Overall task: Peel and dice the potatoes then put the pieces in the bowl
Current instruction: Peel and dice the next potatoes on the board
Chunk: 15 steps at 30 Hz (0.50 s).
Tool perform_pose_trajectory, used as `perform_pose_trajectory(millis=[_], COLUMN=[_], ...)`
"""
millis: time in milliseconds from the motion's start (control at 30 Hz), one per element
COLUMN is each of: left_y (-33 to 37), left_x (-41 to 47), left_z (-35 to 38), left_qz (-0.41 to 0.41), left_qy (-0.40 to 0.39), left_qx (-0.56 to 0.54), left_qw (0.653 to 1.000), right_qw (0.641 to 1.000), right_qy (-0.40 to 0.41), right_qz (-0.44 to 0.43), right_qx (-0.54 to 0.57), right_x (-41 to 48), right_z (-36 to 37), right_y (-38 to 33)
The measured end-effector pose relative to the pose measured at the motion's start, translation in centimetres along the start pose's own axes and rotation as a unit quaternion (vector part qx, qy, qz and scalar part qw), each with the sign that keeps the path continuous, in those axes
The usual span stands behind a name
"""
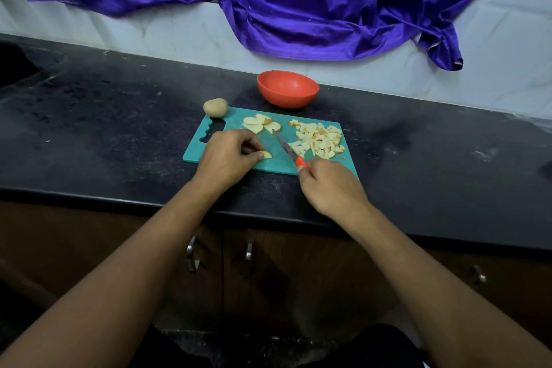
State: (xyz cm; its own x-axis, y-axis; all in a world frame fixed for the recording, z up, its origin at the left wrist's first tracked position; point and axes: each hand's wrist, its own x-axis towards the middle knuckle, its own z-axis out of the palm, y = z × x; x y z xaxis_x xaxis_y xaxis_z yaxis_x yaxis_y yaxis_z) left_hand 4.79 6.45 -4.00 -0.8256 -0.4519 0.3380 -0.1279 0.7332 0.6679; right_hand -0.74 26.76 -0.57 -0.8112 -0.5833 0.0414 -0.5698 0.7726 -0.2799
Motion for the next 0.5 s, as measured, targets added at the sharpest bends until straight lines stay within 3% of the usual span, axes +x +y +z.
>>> perform_pose_trajectory(millis=[500], left_y=[-0.1], left_x=[0.0], left_z=[0.2], left_qz=[-0.018], left_qy=[0.03], left_qx=[0.032], left_qw=[0.999], right_qw=[0.994], right_qy=[-0.098], right_qz=[0.048], right_qx=[-0.032], right_x=[1.2], right_z=[-1.8], right_y=[-5.7])
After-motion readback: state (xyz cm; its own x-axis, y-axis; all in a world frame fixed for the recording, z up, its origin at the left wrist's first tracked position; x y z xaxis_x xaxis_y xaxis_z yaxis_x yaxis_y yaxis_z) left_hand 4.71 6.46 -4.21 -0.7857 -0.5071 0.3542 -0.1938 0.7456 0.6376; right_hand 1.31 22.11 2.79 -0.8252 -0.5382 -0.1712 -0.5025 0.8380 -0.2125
